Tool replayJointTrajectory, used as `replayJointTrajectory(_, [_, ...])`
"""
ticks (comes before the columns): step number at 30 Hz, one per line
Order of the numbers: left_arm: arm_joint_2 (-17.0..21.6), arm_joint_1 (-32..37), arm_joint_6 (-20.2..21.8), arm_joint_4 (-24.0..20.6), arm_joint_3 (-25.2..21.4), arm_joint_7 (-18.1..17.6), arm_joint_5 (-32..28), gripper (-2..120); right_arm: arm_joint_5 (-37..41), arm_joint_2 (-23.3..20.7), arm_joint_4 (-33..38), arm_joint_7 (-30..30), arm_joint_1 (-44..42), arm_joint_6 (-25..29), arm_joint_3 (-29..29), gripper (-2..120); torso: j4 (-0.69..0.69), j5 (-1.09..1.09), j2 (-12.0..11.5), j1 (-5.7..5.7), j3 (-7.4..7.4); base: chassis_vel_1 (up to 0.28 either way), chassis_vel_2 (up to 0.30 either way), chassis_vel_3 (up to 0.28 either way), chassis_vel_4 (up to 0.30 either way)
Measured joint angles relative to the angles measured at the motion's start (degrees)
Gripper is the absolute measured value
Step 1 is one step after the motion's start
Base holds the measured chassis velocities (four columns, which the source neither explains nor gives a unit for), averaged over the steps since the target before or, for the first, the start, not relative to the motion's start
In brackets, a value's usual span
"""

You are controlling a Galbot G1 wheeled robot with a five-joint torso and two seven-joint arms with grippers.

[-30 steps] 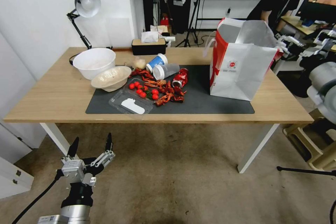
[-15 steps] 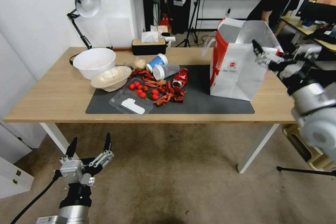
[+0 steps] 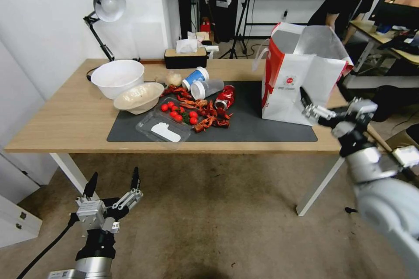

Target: Pick up the food delivery bag from the floor and place it on the table.

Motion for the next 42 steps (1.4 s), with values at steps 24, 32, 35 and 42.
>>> replayJointTrajectory(24, [0.00,-0.30,0.41,0.49,0.24,0.16,0.94,100,-12.67,12.12,-1.49,0.58,-6.42,5.09,-9.08,100,0.00,0.00,0.00,0.00,0.00,0.000,0.000,0.000,0.000])
replayJointTrajectory(32, [0.00,-0.26,0.82,0.29,-0.03,-0.05,1.72,100,-14.67,14.11,-1.76,0.48,-8.33,5.27,-10.16,100,0.00,0.01,0.00,0.00,0.00,0.000,0.000,0.000,0.000])
replayJointTrajectory(35, [0.00,0.06,1.49,-0.20,-0.02,-0.06,1.75,100,-14.95,14.24,-1.77,0.50,-8.64,5.27,-10.40,100,0.01,0.01,0.00,0.00,0.00,0.000,0.000,0.000,0.000])
replayJointTrajectory(42, [0.00,0.23,1.94,-0.51,0.12,-0.21,1.75,100,-14.25,14.33,-1.42,1.49,-9.84,4.28,-10.66,100,0.00,0.01,0.00,0.00,0.00,0.000,0.000,0.000,0.000])
